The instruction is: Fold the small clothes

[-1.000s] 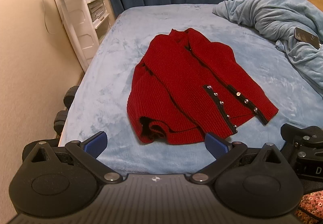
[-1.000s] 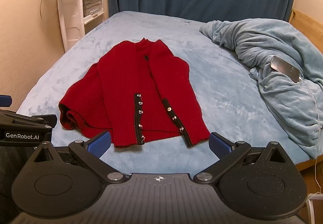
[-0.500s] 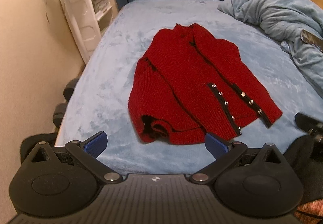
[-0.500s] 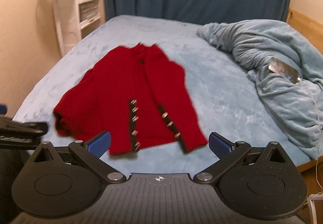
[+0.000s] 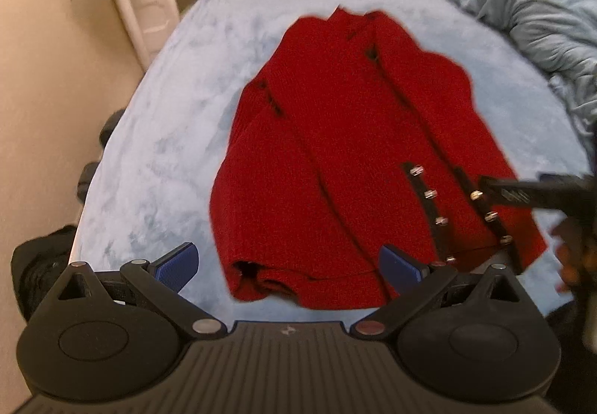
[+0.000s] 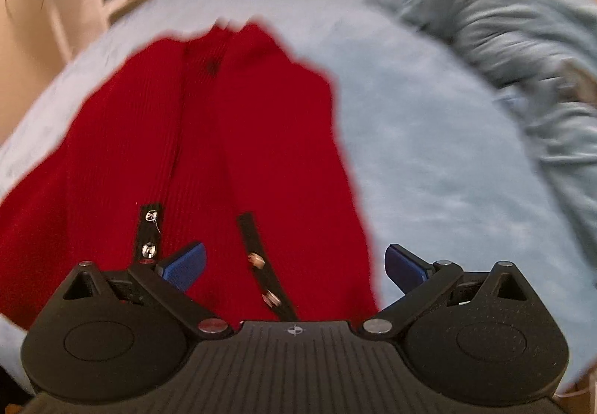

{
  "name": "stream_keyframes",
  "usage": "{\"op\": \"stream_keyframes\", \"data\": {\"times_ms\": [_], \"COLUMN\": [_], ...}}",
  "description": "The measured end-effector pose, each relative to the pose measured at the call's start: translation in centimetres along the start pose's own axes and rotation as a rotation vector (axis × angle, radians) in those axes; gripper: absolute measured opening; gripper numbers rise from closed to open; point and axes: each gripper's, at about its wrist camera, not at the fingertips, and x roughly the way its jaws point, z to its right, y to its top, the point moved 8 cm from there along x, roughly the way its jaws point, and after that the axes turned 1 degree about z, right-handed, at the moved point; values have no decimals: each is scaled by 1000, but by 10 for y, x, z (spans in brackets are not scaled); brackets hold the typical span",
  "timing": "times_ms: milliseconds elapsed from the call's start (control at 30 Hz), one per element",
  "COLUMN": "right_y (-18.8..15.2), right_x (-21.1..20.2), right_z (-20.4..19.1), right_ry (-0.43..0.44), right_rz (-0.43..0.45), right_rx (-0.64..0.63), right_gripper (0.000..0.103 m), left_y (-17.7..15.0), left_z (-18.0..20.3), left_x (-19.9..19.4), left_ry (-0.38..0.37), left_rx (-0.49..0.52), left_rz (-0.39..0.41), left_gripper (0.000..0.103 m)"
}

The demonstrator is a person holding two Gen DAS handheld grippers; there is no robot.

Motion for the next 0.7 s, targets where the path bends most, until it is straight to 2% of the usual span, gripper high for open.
{"op": "stream_keyframes", "data": {"times_ms": [100,133,167,200,233,267,333,367,433,467,533,567,600,633,667,700], "right_y": [5,6,11,18,28,39,72,93,139,162,194,200,200,192,176,159], "right_x": [52,65,67,63,59,54,44,42,40,37,27,22,21,21,21,22], "right_z": [-16,-20,-22,-22,-19,-11,20,41,93,121,169,185,192,193,188,182], "right_ry": [-19,-31,-34,-27,-17,-33,-118,-187,-386,-502,-671,-698,-694,-639,-554,-465], "right_rz": [-76,-84,-45,2,15,35,104,146,226,263,316,329,329,310,291,273], "right_rx": [-58,-89,-118,-143,-179,-184,-217,-238,-261,-243,-148,-94,-53,-27,2,37], "right_gripper": [95,85,64,39,9,6,6,6,6,6,10,24,32,51,62,64], "left_y": [1,2,3,5,7,10,16,19,26,30,36,38,41,43,45,47], "left_z": [-7,-8,-10,-11,-10,-8,0,4,17,24,37,43,49,55,60,65], "left_x": [16,22,25,29,32,35,43,48,53,54,55,56,58,61,63,67], "left_ry": [39,52,58,63,68,71,70,66,46,31,2,-9,-20,-31,-37,-49], "left_rx": [-15,-23,-27,-29,-28,-23,-6,1,9,10,13,15,17,19,21,22], "left_rz": [-47,-61,-70,-76,-81,-83,-86,-89,-94,-92,-85,-83,-83,-86,-90,-91], "left_gripper": [103,103,103,103,103,103,103,103,103,103,103,103,103,103,103,103]}}
